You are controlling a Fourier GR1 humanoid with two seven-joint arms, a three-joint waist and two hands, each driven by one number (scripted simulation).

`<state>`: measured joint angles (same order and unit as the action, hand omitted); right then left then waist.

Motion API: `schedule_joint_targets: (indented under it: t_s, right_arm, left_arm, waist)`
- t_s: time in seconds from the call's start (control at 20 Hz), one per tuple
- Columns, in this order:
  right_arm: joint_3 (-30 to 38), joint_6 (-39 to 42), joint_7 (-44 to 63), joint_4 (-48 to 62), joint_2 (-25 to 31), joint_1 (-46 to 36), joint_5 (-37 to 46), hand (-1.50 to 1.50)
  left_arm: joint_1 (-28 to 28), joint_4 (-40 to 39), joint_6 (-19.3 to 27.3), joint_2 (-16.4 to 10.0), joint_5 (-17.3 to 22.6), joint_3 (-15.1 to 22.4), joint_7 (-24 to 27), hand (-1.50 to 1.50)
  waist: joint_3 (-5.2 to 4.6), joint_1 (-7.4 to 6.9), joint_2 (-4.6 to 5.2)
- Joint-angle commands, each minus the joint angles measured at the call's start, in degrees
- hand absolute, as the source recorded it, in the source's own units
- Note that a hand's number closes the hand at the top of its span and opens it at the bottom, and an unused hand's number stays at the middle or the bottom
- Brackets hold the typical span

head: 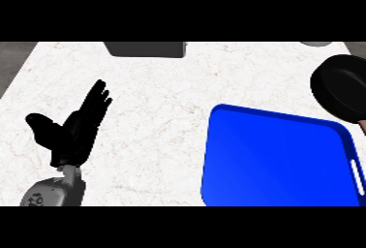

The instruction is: Pick the tomato from the tray and place it in the pot

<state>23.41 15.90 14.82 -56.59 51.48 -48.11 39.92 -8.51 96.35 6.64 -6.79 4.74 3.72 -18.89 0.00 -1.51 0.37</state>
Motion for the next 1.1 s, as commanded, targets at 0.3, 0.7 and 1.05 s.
schedule_joint_targets:
  t_s: [0.3,0.7,1.05]
  right_arm:
    - [1.2,-2.6,0.1,19.3,-5.1,-6.8,-1.3,-1.5]
    - [9.9,-7.3,-5.9,26.3,-5.2,-8.2,-9.1,-1.5]
    - [17.8,-21.0,-13.6,26.1,-2.4,-8.0,-13.5,-1.5]
  left_arm:
    - [0.9,0.0,-0.5,0.8,-0.6,0.9,0.3,0.0]
    - [1.7,0.2,-3.7,-2.0,2.4,-2.7,1.0,0.0]
    - [0.0,-1.7,-2.2,-0.3,0.7,-1.9,2.4,0.0]
  waist:
    - [0.03,-0.28,0.11]
    - [0.08,-0.05,0.09]
    - [0.12,0.35,0.34]
